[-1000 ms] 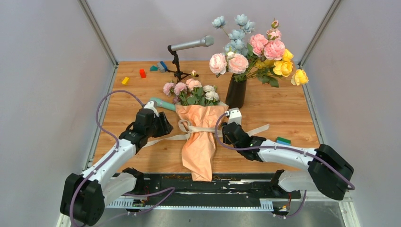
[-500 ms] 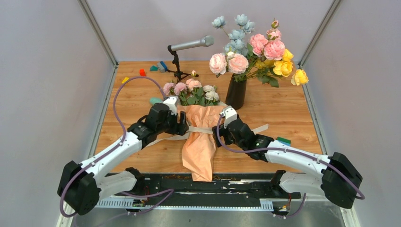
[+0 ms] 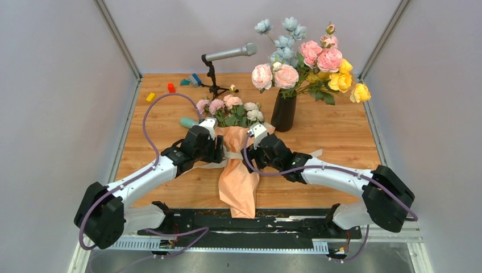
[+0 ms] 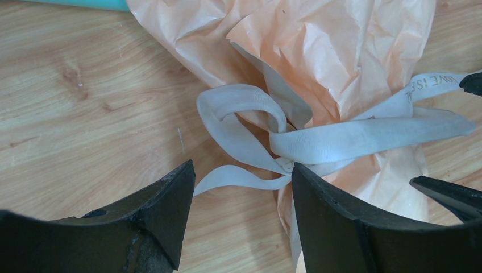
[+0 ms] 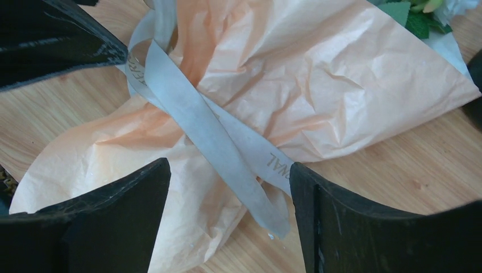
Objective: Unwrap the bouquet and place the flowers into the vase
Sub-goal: Untie the ribbon from the wrapping paper.
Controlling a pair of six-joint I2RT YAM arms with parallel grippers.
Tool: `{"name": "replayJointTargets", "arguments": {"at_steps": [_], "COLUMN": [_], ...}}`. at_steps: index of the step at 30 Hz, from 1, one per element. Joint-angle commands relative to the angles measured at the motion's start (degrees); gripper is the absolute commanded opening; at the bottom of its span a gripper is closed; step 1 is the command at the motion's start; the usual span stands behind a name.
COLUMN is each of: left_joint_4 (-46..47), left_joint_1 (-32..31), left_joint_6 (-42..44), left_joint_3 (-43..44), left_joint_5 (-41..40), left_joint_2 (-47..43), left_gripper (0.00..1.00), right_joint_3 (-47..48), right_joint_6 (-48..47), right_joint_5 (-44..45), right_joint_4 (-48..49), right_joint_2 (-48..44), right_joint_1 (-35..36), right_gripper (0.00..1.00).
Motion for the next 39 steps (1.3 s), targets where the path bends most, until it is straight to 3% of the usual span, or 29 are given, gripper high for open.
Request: {"name": "replayJointTargets", "arguments": {"at_steps": [1, 13, 24, 39], "left_joint_4": [6.06, 10.57, 13.97, 10.45], "left_joint_1": [-0.11, -0.11, -0.08, -0.04], "left_joint_6": [-3.13, -7.01, -10.37, -10.96], "left_joint_3": [-1.34, -3.17, -5.75, -4.82], "left_joint_5": [-0.1, 2.78, 4.45, 1.28], "left_joint_2": [1.2, 3.41, 4.66, 2.52], "left_gripper": [0.7, 0.54, 0.44, 0.04], "right_joint_3": [4.91, 10.43, 11.21, 8.7], "right_joint_6": [-1.94, -2.99, -1.8, -0.5], "right_joint_5": [-2.83, -6.49, -9.22, -4.86], "right_joint_4": [3.73, 4.46, 5.52, 4.51], "right_joint_2": [2.89, 10.97, 14.09, 9.18], "right_joint_1": [-0.21, -0.17, -0.21, -0.3], "right_gripper": [0.77, 0.62, 0.38, 0.23]}}
